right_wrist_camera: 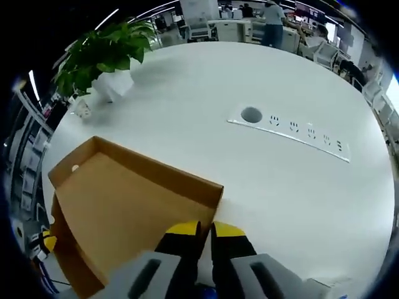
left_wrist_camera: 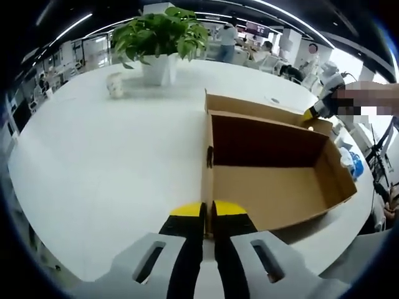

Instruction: Operate the shoe box by opening the lid, removing the specified soft item, and placing it in the target area until the item is outside and the box remains undamaged.

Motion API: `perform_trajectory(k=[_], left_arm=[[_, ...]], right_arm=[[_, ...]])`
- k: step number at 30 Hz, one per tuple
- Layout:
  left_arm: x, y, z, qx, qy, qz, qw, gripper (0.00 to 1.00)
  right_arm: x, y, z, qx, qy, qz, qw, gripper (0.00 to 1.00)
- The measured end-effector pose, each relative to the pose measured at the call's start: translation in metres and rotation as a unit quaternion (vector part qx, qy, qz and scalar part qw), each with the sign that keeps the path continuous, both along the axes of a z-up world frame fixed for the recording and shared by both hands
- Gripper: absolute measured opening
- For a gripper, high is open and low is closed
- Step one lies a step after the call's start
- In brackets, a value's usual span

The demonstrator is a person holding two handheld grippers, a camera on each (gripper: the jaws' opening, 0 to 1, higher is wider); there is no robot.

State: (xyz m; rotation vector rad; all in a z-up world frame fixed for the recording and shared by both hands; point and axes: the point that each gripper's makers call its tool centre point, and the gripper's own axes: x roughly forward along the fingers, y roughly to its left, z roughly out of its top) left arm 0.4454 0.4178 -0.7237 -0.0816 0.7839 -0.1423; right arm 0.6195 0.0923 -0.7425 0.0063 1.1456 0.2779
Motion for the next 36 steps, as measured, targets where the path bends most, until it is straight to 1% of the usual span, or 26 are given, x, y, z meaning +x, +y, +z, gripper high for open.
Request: perform_trajectory(k=[5, 14, 22, 31, 34, 36], left_arm=[[0.000, -0.001, 0.000, -0.005, 0.000, 0.003, 1.0000, 0.03], [0.000, -0.001, 0.000, -0.008, 0.001, 0.003, 1.0000, 0.03], [0.000, 0.001, 0.000, -0.009, 0.003, 0.005, 0.9999, 0.03], [-0.001, 0.002, 0.000, -0.011, 0.004, 0.006, 0.9999, 0.02], [-0.001, 0.002, -0.001, -0.013, 0.005, 0.008, 0.9999, 0.02], [0.000, 0.003, -0.001, -0.012, 0.006, 0.008, 0.9999, 0.02]], right_arm=[[0.001, 0.000, 0.005, 0.002, -0.006, -0.012, 0.9999, 0.00], [0.004, 0.000, 0.011, 0.003, -0.017, -0.020, 0.9997, 0.00], [0.008, 0.002, 0.021, 0.006, -0.034, -0.025, 0.9991, 0.00], [0.008, 0.003, 0.032, 0.007, -0.052, -0.025, 0.9983, 0.00], [0.010, 0.004, 0.039, 0.011, -0.065, -0.029, 0.9974, 0.00], [0.011, 0.006, 0.043, 0.008, -0.073, -0.023, 0.9971, 0.00]])
